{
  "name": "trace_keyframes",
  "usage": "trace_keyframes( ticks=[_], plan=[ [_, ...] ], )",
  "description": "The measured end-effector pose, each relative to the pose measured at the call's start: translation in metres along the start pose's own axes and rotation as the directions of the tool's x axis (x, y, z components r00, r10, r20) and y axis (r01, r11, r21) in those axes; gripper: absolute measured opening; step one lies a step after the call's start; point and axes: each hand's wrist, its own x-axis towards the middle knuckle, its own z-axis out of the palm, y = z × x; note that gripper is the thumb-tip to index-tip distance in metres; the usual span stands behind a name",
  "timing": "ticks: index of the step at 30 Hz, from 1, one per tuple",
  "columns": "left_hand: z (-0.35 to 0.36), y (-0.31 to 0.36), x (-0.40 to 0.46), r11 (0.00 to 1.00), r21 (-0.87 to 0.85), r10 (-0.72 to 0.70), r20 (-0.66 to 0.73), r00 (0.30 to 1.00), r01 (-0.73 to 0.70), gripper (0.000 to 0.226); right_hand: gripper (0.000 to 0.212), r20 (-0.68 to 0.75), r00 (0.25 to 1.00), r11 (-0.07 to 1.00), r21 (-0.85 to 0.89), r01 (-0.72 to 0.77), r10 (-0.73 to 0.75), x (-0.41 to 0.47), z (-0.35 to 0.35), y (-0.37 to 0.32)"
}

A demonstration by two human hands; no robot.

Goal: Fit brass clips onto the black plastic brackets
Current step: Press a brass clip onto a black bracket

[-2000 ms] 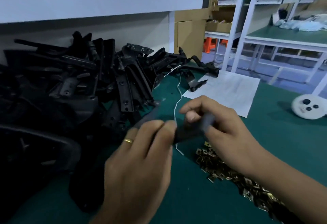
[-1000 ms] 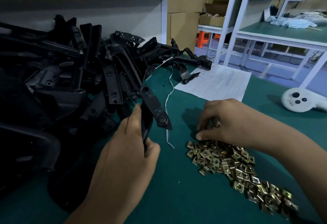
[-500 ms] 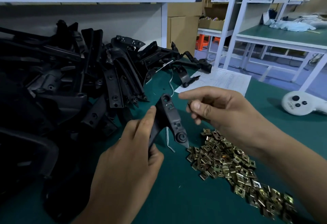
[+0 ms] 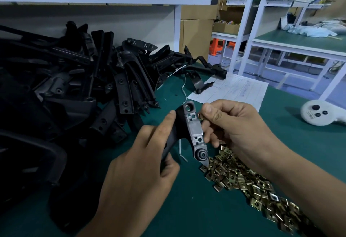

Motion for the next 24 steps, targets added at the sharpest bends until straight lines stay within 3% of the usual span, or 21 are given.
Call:
trace_keyframes(
  ticks=[12, 17, 24],
  plan=[
    [0.0011, -0.0015, -0.0024, 0.998, 0.016, 0.054, -0.022, 0.998, -0.053, 0.1, 0.033, -0.065, 0.998, 0.997, -0.079, -0.024, 0.019, -0.0004, 0.0011, -0.0011],
    [0.0016, -0.0023, -0.0022, 0.998, -0.005, 0.065, 0.015, 0.998, -0.065, 0.094, 0.032, -0.061, 0.998, 0.993, -0.116, -0.003, -0.005, -0.0018, 0.0024, 0.0006],
    [0.0018, -0.0039, -0.0031, 0.987, -0.107, 0.118, -0.036, 0.992, -0.121, 0.079, 0.025, 0.186, 0.98, 0.995, 0.046, -0.086, 0.076, -0.0019, -0.0042, -0.0053]
  ],
)
